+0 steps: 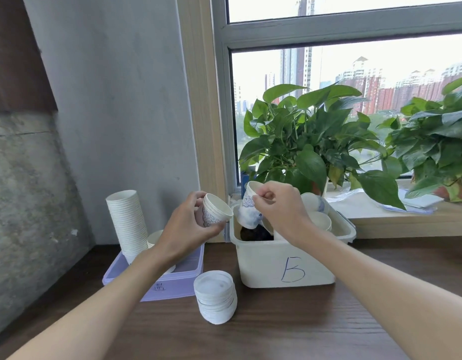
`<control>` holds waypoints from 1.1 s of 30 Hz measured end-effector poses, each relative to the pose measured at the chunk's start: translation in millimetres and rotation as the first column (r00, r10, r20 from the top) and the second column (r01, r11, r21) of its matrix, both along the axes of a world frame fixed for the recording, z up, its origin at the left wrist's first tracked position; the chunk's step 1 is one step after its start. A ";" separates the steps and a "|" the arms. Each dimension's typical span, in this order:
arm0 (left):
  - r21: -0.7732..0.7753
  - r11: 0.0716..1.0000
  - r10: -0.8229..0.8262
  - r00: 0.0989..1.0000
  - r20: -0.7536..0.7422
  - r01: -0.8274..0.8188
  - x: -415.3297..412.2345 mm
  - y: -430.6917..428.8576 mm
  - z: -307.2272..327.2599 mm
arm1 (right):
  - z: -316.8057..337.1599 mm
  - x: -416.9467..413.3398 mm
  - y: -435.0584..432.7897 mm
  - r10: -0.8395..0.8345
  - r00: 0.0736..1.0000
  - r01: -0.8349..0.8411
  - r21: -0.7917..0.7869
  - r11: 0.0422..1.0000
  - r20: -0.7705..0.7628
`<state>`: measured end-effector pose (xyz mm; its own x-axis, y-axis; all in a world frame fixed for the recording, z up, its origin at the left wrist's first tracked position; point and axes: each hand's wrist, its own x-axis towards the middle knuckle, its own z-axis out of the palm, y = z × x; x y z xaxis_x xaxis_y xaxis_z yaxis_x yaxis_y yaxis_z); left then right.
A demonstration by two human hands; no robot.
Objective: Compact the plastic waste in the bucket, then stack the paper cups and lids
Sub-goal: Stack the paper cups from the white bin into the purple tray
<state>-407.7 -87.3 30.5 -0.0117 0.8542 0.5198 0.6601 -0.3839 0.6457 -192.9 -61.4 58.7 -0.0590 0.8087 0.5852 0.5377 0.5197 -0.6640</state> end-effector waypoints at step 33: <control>0.089 0.991 -0.094 0.994 -0.062 0.100 45.6 -28.2 9.4 | 2.8 28.6 -33.6 0.222 0.972 -0.234 -0.214 0.948 -0.077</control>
